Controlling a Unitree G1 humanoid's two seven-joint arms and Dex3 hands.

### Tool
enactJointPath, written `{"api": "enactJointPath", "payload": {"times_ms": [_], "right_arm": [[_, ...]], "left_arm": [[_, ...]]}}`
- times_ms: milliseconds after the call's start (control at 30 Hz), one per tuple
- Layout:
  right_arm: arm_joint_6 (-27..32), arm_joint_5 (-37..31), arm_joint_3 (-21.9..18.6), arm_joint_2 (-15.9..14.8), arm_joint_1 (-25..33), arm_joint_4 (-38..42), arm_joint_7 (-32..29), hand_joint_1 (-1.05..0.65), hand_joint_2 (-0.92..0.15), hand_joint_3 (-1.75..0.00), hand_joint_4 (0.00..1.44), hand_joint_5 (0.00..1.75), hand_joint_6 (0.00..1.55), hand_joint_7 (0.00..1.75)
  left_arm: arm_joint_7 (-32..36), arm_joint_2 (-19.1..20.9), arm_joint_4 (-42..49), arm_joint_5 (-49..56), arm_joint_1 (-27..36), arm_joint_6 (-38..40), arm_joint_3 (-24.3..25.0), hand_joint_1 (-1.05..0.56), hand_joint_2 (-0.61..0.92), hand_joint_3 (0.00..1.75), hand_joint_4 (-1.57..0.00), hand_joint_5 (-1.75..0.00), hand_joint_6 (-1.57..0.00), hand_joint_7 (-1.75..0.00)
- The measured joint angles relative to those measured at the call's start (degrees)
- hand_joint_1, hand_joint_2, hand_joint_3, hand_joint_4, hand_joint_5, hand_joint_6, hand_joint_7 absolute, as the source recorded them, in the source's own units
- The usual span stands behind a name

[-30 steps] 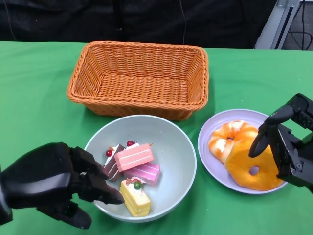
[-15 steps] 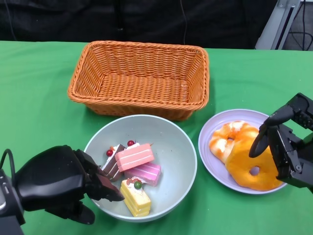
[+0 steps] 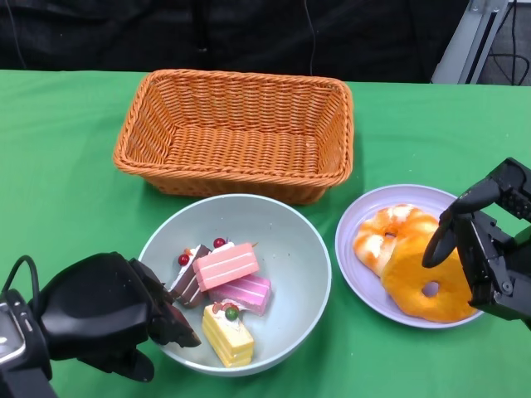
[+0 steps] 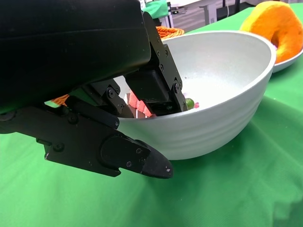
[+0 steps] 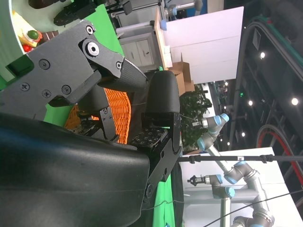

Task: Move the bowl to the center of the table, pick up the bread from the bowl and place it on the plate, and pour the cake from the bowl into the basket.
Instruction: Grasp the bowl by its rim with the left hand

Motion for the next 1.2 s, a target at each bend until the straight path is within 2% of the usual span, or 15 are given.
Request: {"api": "enactJointPath", "payload": {"times_ms": [233, 500, 700, 900, 1167, 1200], "right_arm": [[-0.03, -0.09, 0.01, 0.15, 0.16, -0.03, 0.01, -0.17, -0.47, -1.15, 0.73, 1.61, 0.68, 1.27], [-0.03, -0.07, 0.05, 0.53, 0.99, -1.50, -0.16, -0.17, -0.50, -1.09, 0.72, 1.60, 0.67, 1.27], [-0.03, -0.05, -0.01, 0.56, 1.11, -1.50, -0.01, -0.18, -0.50, -1.07, 0.72, 1.60, 0.66, 1.27], [-0.03, -0.05, -0.04, 0.63, 1.17, -1.51, -0.12, -0.18, -0.53, -1.03, 0.72, 1.60, 0.67, 1.25], [-0.03, 0.08, -0.09, 0.63, 1.25, -1.51, -0.10, -0.18, -0.55, -0.98, 0.71, 1.58, 0.66, 1.24], [-0.03, 0.09, -0.09, 0.63, 1.26, -1.51, -0.10, -0.17, -0.55, -0.99, 0.71, 1.59, 0.67, 1.24]], "left_arm": [[6.50, 0.07, 1.28, 3.48, -0.82, 3.93, -3.96, -0.47, 0.92, 0.06, -0.94, 0.00, -0.92, 0.00], [12.60, -0.29, 3.93, 5.65, -2.98, 8.64, -9.01, -0.47, 0.92, 0.06, -0.96, -0.01, -0.93, 0.00], [14.40, -1.21, 5.19, 6.17, -3.91, 10.22, -13.15, -0.46, 0.92, 0.05, -0.97, -0.01, -0.93, -0.01], [14.79, -1.22, 6.20, 5.96, -4.91, 11.24, -15.29, -0.44, 0.92, 0.04, -0.98, -0.01, -0.94, -0.01], [17.97, -1.27, 8.84, 5.82, -5.36, 10.46, -17.20, -0.34, 0.91, 0.01, -1.06, -0.03, -1.05, -0.04], [18.56, -1.38, 9.29, 5.76, -5.57, 9.98, -17.40, -0.32, 0.90, 0.00, -1.11, -0.05, -1.11, -0.06]]}}
